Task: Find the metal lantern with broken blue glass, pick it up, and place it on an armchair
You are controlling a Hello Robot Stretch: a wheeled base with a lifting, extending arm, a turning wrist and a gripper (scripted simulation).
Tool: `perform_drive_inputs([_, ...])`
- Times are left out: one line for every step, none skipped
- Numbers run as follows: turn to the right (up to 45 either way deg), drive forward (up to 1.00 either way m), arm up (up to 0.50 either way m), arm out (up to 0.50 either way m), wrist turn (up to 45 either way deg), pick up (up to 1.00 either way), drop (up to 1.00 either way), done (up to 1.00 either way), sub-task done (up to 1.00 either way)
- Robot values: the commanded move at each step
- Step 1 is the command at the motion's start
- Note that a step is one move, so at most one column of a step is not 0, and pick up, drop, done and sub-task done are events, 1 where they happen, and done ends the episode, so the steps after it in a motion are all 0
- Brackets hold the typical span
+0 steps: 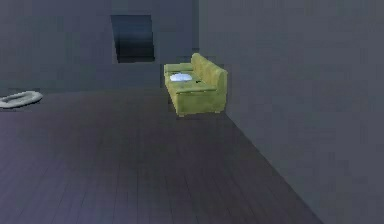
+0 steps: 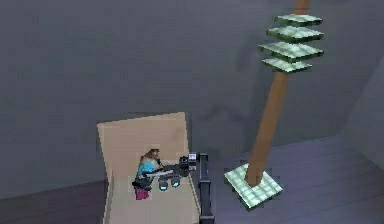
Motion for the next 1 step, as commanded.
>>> perform_drive_inputs([0.0, 0.00, 0.10, 0.00, 0.0, 0.00, 0.00, 0.00, 0.00])
